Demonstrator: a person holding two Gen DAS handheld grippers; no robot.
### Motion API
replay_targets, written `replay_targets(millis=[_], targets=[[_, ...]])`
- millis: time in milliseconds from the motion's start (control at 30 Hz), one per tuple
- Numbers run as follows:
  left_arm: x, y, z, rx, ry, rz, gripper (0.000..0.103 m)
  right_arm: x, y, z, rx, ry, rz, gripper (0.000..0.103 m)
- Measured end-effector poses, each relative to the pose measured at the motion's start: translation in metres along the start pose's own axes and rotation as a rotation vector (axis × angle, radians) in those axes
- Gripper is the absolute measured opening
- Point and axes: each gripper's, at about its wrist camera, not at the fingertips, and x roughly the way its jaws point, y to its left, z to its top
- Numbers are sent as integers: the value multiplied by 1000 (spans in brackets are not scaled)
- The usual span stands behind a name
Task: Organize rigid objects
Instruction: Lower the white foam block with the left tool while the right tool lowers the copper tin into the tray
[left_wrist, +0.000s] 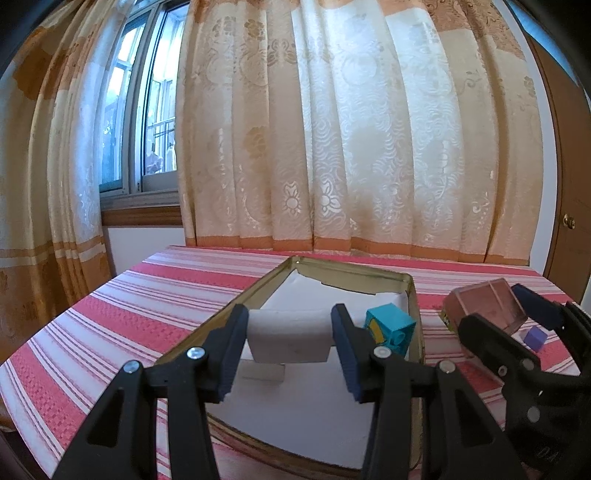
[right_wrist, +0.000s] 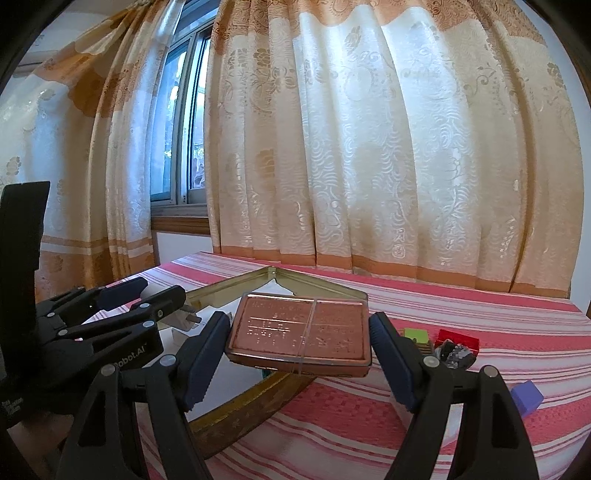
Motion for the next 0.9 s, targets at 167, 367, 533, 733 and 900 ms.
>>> replay_targets(millis=[167,367,533,733,900], targets=[[1,4,0,1,4,3,46,2,6,0,-7,1,9,79],[5,10,0,-5,28,3,46,6,12,1,-16,5,20,79],[7,14,0,-8,43,2,46,9,19,2,-28,15,29,79],[8,18,0,-7,44,9,46,12,24,2,-36,15,38,79],[11,21,0,-2,50,21,46,16,29,3,-45,27,46,79]])
